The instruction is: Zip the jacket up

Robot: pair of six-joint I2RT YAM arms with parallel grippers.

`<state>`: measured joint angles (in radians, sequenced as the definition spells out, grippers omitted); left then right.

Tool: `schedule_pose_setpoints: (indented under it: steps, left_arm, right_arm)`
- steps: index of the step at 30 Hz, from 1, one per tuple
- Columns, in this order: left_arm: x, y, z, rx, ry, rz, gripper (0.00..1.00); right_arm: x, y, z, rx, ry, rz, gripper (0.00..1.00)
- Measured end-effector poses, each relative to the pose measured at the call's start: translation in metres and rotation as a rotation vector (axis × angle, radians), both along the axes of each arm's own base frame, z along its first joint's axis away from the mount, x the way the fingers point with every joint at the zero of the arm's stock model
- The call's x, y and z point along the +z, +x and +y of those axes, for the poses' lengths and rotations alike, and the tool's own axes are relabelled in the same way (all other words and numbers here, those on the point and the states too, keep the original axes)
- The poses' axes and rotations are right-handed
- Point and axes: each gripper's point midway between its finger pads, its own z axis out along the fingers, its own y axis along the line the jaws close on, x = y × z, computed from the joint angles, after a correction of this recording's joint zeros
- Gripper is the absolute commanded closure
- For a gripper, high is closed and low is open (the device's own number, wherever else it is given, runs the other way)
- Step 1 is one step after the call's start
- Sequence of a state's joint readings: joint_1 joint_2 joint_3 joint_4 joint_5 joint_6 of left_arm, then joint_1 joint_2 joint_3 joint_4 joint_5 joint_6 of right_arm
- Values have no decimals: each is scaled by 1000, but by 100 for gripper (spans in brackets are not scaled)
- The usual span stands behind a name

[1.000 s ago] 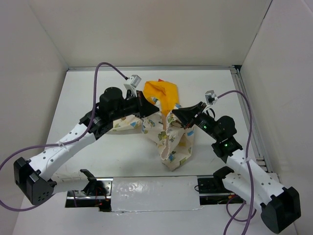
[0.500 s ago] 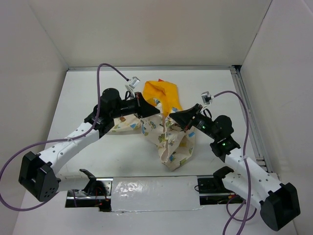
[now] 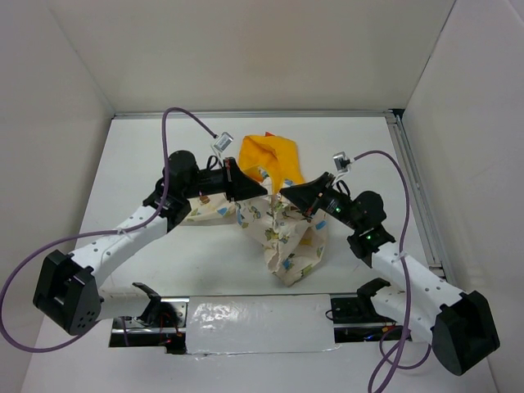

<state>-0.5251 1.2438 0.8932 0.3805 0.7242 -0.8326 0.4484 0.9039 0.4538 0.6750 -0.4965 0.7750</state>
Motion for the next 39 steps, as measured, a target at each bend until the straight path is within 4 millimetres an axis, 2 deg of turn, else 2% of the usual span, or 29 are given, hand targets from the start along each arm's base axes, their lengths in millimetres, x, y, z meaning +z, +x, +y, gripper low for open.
schedule_pose_setpoints:
  steps: [19, 39]
  left_arm:
    - [0, -3, -2, -33, -24, 14, 100]
    - [-5, -5, -3, -52, -31, 37, 100]
  right_arm:
    - [3, -8, 4, 51, 29, -7, 100]
    - [4, -7, 9, 72, 61, 1, 100]
